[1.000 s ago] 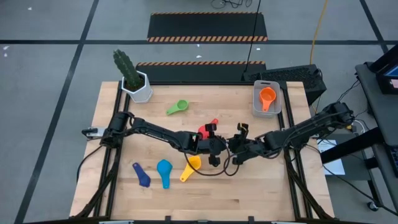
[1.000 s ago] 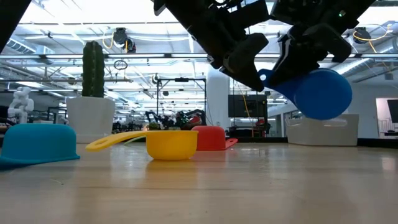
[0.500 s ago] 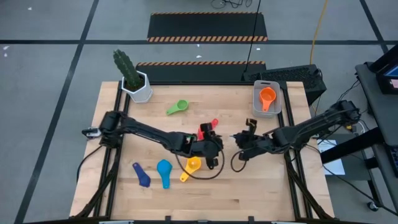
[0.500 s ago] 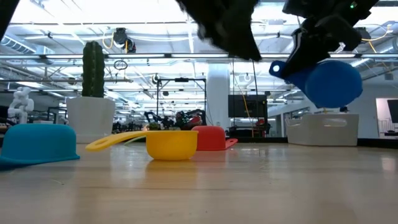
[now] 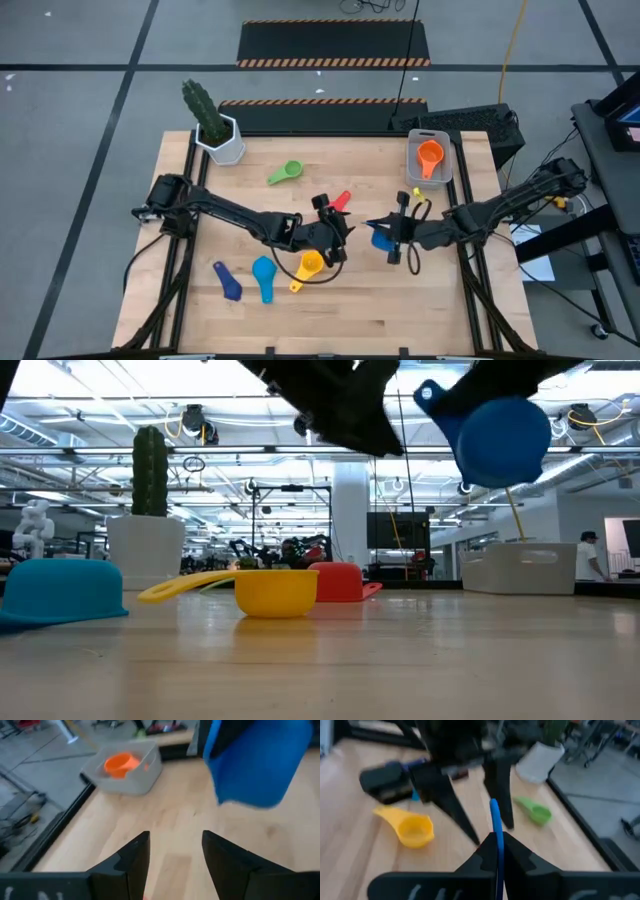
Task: Nest measuring cups in basket
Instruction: Stack the dark blue measuring cup on top of the orange measuring cup in the gray bin
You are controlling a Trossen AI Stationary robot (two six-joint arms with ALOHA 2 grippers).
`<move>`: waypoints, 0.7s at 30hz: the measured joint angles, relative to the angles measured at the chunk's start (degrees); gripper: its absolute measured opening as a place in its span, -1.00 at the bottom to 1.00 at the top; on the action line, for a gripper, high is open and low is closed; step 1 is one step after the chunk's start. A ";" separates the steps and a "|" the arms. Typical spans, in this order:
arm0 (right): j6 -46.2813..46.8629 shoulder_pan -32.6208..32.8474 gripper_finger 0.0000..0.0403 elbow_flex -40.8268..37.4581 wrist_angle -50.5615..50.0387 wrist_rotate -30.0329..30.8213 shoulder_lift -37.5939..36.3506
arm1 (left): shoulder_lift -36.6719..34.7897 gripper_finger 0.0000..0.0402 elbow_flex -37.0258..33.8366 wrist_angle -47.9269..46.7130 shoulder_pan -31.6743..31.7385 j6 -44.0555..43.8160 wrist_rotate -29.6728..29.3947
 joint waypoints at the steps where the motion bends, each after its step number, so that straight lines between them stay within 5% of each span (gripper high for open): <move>1: -0.81 0.13 -0.99 -0.01 1.30 0.00 -0.56 | -0.02 -0.10 -1.10 3.08 0.03 0.24 0.95; 10: -11.19 2.32 -0.99 -0.01 14.03 -0.26 -5.83 | 0.58 -0.13 -5.73 19.67 -2.38 -0.97 5.20; 21: -17.56 2.79 -0.99 -1.30 34.82 -5.48 -3.47 | 1.16 -0.09 -5.98 25.30 -3.84 -2.94 13.58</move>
